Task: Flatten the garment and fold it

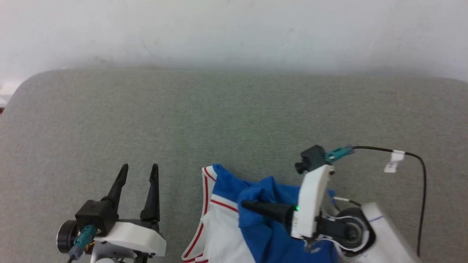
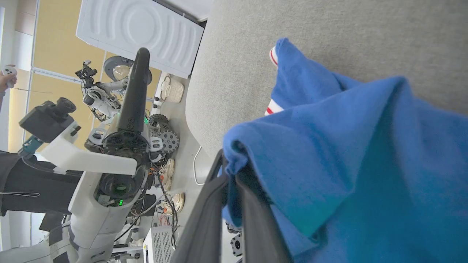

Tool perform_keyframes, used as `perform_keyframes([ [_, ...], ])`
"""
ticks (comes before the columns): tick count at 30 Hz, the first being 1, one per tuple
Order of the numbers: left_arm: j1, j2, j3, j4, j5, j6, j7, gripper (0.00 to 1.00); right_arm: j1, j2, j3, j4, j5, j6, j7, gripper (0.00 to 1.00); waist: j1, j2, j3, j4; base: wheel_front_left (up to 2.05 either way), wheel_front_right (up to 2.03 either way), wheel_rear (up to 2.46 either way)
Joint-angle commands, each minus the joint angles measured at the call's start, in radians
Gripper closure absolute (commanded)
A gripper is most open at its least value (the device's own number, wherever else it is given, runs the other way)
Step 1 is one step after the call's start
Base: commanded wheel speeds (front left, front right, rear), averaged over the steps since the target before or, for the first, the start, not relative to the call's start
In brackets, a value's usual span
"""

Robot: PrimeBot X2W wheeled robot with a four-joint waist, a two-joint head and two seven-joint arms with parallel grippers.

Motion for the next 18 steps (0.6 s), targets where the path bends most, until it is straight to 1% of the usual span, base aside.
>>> perform_keyframes([
  [1,-0.021,-0.005,-0.001,0.006,0.007,0.005,-0.001,0.0,-0.035,0.005,0.039,0.03,0.006,0.0,-0.047,1.0,-0.0001,0.0002,0.041,0.042,0.0,0.0,0.0],
  [5,-0.034,-0.01,0.0,0.013,0.008,0.006,-0.005,0.0,-0.091,0.005,0.141,0.136,0.011,0.0,-0.164,1.0,-0.0001,0.0002,0.069,0.07,0.0,0.0,0.0],
  [6,-0.036,-0.012,-0.001,0.015,0.008,0.007,-0.007,0.0,-0.107,0.005,0.167,0.168,-0.008,0.0,-0.187,1.0,-0.0001,0.0002,0.075,0.076,0.0,0.0,0.0],
  [7,-0.038,-0.014,-0.001,0.017,0.008,0.007,-0.008,0.0,-0.123,0.005,0.188,0.202,-0.038,0.0,-0.222,0.96,-0.0001,0.0002,0.079,0.08,0.0,0.0,0.0],
  [8,-0.04,-0.017,-0.001,0.02,0.007,0.007,-0.01,0.0,-0.137,0.005,0.21,0.236,-0.066,0.0,-0.254,0.63,-0.0001,0.0002,0.082,0.083,0.0,0.0,0.0],
  [9,-0.041,-0.019,-0.001,0.023,0.007,0.007,-0.012,0.0,-0.148,0.005,0.233,0.266,-0.083,0.0,-0.278,0.2,-0.0001,0.0002,0.085,0.085,0.0,0.0,0.0],
  [10,-0.042,-0.02,-0.001,0.026,0.006,0.007,-0.013,0.0,-0.16,0.004,0.253,0.293,-0.1,0.0,-0.302,0.0,-0.0001,0.0002,0.086,0.086,0.0,0.0,0.0],
  [13,-0.041,-0.024,0.001,0.038,0.001,0.006,-0.017,0.0,-0.2,-0.011,0.336,0.344,-0.166,0.0,-0.376,0.0,-0.0001,0.0002,0.083,0.084,0.0,0.0,0.0],
  [15,-0.036,-0.024,0.005,0.045,-0.001,0.007,-0.019,0.0,-0.222,-0.022,0.399,0.336,-0.175,0.0,-0.403,0.0,-0.0001,0.0002,0.073,0.075,0.0,0.0,0.0],
  [18,-0.028,-0.029,0.015,0.048,-0.013,0.003,-0.024,0.0,-0.268,-0.081,0.512,0.295,-0.232,0.0,-0.453,0.0,-0.0001,0.0002,0.055,0.054,0.0,0.0,0.0],
])
